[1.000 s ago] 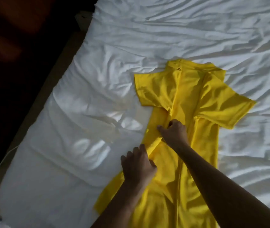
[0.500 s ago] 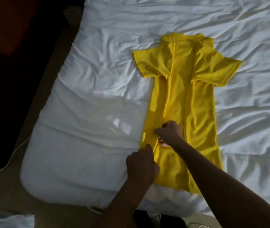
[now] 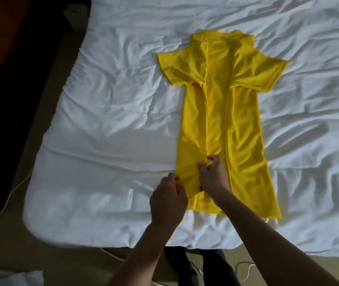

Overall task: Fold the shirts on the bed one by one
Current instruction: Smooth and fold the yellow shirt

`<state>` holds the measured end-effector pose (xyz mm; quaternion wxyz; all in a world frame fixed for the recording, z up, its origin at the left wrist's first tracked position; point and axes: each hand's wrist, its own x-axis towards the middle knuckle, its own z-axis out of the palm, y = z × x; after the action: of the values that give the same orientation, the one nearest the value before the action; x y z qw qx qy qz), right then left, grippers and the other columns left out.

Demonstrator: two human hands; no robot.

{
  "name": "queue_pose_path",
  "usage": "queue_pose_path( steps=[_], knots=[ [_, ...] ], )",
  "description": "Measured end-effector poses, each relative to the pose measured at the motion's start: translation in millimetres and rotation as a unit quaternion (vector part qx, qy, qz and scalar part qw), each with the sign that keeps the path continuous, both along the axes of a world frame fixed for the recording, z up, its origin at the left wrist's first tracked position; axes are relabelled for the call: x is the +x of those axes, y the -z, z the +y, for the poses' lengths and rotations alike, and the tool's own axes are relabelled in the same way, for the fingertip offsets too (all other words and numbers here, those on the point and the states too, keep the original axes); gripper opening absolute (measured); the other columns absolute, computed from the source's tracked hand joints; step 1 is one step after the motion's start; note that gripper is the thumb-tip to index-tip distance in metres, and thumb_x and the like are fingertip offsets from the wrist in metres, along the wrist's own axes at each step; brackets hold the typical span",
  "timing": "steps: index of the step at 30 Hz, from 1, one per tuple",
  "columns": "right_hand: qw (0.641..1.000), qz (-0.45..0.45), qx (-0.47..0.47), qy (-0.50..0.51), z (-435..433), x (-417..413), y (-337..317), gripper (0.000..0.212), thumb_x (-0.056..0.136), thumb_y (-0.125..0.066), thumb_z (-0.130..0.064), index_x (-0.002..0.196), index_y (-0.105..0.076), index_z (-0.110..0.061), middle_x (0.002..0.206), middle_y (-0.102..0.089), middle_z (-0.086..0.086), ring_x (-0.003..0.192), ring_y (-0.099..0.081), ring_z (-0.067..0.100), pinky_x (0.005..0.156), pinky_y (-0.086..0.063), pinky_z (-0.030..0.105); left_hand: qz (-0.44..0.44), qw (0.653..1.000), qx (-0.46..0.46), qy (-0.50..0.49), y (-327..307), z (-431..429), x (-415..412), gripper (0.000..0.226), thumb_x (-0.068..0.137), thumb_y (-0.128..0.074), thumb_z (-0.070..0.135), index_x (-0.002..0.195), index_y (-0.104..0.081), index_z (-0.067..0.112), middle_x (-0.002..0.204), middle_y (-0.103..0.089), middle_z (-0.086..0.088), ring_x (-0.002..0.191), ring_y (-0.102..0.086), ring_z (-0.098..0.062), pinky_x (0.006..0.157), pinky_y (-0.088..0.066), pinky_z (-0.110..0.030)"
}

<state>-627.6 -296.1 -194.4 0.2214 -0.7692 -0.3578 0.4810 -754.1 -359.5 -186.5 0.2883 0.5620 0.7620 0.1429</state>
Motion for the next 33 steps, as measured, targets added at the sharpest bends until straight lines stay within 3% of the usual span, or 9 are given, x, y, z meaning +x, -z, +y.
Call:
queue_pose_path(
  steps=[3,9,11,15,18,20,24,29,33],
  knots=[
    [0.999,-0.025,0.033,0.025,-13.0,4.3,-2.9,0.036,0.106,-0.057,-0.031,0.134,-0.045,-0.013,0.122,-0.063,0.017,0.098,-0.06,0.031,0.082,-0.044,0.035,-0.003,0.999,-0.014,0.032,-5.4,-0.6,1.9,0.025,0.099,-0.061,0.035,0.119,-0.067,0.022,0.103,-0.074,-0.002,0.096,-0.069,-0.029,0.081,-0.054,-0.04],
    [0.997,-0.064,0.042,-0.018,-24.9,0.5,1.0,0.05,0.102,-0.06,-0.011,0.145,-0.034,-0.012,0.139,-0.056,0.02,0.123,-0.056,0.041,0.095,-0.046,0.042,0.026,0.993,0.093,0.067,11.5,-3.6,-1.7,0.016,0.091,-0.058,0.022,0.095,-0.072,0.015,0.084,-0.07,-0.007,0.078,-0.066,-0.032,0.062,-0.054,-0.04],
    [0.991,-0.112,0.067,-0.043,-28.4,3.3,2.6,0.05,0.102,-0.058,-0.01,0.145,-0.033,-0.015,0.139,-0.057,0.021,0.12,-0.059,0.043,0.093,-0.049,0.046,0.082,0.976,0.168,0.11,23.4,-2.9,-3.7,0.025,0.091,-0.056,0.019,0.105,-0.072,0.008,0.1,-0.068,-0.013,0.092,-0.063,-0.036,0.071,-0.055,-0.043],
    [0.939,-0.289,0.036,-0.184,-42.8,9.3,1.2,0.059,0.1,-0.063,-0.028,0.15,-0.033,-0.016,0.137,-0.052,0.017,0.108,-0.064,0.044,0.073,-0.05,0.044,0.142,0.944,0.152,0.257,47.6,-4.4,-7.7,0.052,0.098,-0.051,0.026,0.146,-0.055,0.007,0.155,-0.049,-0.021,0.142,-0.045,-0.044,0.111,-0.042,-0.057],
    [0.878,-0.39,0.128,-0.248,-46.5,12.7,4.4,0.063,0.095,-0.056,-0.025,0.153,-0.039,-0.007,0.147,-0.047,0.023,0.131,-0.049,0.046,0.098,-0.047,0.054,0.143,0.932,0.13,0.308,60.5,-9.4,-14.1,0.06,0.101,-0.041,0.03,0.155,-0.045,0.004,0.166,-0.033,-0.02,0.153,-0.031,-0.043,0.119,-0.031,-0.063],
    [0.84,-0.393,0.168,-0.333,-46.5,17.4,15.4,0.067,0.102,-0.041,-0.032,0.162,-0.027,-0.006,0.169,-0.023,0.019,0.156,-0.018,0.04,0.122,-0.026,0.058,0.145,0.929,0.123,0.316,65.5,-12.3,-17.5,0.06,0.103,-0.036,0.032,0.156,-0.043,0.003,0.166,-0.032,-0.02,0.154,-0.03,-0.042,0.12,-0.031,-0.063],
    [0.831,-0.372,0.123,-0.395,-51.1,27.2,38.8,0.072,0.108,-0.015,-0.052,0.165,-0.014,-0.008,0.172,-0.008,0.013,0.159,-0.007,0.034,0.127,-0.011,0.059,0.128,0.937,0.141,0.294,64.3,-10.1,-22.0,0.055,0.099,-0.04,0.03,0.145,-0.057,0.002,0.155,-0.05,-0.019,0.143,-0.047,-0.041,0.115,-0.037,-0.058],
    [0.859,-0.357,0.169,-0.326,-37.8,30.0,30.5,0.068,0.107,-0.028,-0.048,0.158,-0.036,-0.002,0.166,-0.03,0.018,0.156,-0.022,0.037,0.127,-0.01,0.058,0.092,0.946,0.217,0.221,48.5,29.1,-20.1,0.033,0.095,-0.049,0.019,0.114,-0.071,0.004,0.121,-0.068,-0.018,0.103,-0.064,-0.039,0.083,-0.051,-0.048],
    [0.875,-0.34,0.187,-0.29,9.4,32.6,24.7,0.065,0.107,-0.026,-0.046,0.157,-0.038,-0.006,0.167,-0.03,0.015,0.157,-0.022,0.035,0.127,-0.015,0.056,0.11,0.941,0.256,0.194,44.8,88.9,-16.7,0.023,0.095,-0.054,0.01,0.109,-0.072,0.005,0.111,-0.068,-0.014,0.093,-0.062,-0.036,0.072,-0.051,-0.046]
  ],
)
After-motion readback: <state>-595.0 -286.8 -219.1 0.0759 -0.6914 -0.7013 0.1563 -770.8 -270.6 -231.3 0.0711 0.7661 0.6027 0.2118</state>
